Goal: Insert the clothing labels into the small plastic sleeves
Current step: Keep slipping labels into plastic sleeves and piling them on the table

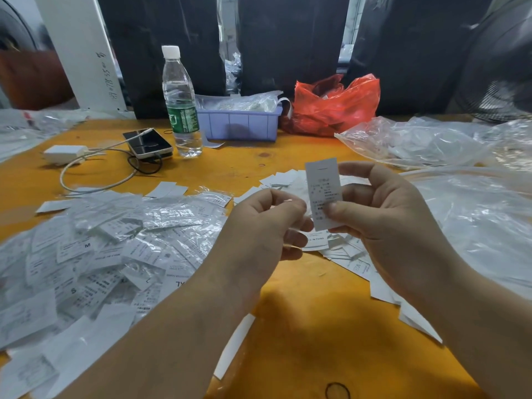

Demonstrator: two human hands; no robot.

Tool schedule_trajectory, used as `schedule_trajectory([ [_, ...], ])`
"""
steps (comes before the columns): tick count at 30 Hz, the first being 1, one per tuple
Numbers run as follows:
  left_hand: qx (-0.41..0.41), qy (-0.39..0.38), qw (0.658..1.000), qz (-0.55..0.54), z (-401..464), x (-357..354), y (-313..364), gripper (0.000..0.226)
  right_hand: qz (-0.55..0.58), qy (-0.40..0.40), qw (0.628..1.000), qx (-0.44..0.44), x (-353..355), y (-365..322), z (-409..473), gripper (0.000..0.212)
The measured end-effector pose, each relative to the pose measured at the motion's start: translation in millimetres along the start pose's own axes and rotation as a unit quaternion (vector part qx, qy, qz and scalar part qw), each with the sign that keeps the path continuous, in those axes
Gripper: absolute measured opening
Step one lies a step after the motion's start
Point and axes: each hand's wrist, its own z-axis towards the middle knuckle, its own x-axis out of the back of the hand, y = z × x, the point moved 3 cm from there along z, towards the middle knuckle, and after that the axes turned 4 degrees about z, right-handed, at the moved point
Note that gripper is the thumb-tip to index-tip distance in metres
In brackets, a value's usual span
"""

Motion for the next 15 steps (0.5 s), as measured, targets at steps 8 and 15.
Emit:
schedule_trajectory([
  [8, 0.009, 0.013, 1.000, 0.013, 2.2, 2.0, 0.5, 0.022, 0.027, -0.033, 0.997, -0.059, -5.6, 8.1, 1.2, 0.017],
  [15, 0.006, 0.062, 0.997, 0.036, 5.4, 6.6, -2.4, 0.011, 0.027, -0.049, 0.996, -0.063, -8.5, 9.8, 0.0, 0.008],
])
